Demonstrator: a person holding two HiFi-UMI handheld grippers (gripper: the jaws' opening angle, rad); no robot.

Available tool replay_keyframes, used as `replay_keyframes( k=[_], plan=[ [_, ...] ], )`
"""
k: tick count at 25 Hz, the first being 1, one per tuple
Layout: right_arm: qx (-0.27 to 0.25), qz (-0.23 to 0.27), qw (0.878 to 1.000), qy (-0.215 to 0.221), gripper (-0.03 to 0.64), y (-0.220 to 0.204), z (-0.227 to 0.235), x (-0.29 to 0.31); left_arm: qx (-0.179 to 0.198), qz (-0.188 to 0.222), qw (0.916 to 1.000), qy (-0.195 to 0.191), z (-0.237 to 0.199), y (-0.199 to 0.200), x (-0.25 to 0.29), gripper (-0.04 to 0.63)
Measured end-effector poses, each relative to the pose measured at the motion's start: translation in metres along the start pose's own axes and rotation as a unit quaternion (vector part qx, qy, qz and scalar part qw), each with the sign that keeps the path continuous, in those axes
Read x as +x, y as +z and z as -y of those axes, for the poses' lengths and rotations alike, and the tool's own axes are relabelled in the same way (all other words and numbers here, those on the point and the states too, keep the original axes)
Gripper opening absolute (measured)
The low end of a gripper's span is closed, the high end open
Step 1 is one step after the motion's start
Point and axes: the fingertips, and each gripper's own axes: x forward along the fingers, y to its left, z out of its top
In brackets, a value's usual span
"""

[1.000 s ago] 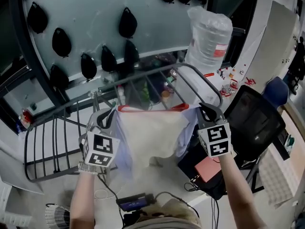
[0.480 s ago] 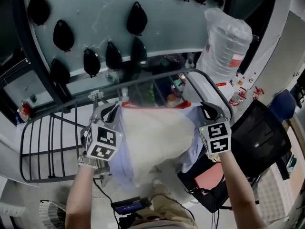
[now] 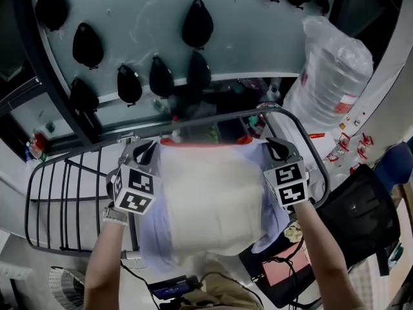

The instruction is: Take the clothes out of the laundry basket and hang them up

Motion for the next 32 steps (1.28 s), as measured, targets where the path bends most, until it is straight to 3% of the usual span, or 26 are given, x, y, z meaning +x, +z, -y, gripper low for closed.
replay_keyframes(
  k=[12,27,32],
  plan=[
    [-0.017,-0.013,0.999,0.044,0.008,0.003,0.020,0.113,-0.014,-0.042,0.9988,0.021,-0.045,-0.018,0.081,0.006],
    [-0.048,-0.026,0.996,0.068,0.008,0.001,0.035,0.221,-0.015,-0.079,0.9959,0.040,-0.086,-0.040,0.172,0.006],
    [-0.061,-0.035,0.995,0.076,0.008,-0.001,0.035,0.248,-0.046,-0.090,0.9937,0.048,-0.095,-0.056,0.192,0.006]
  ],
)
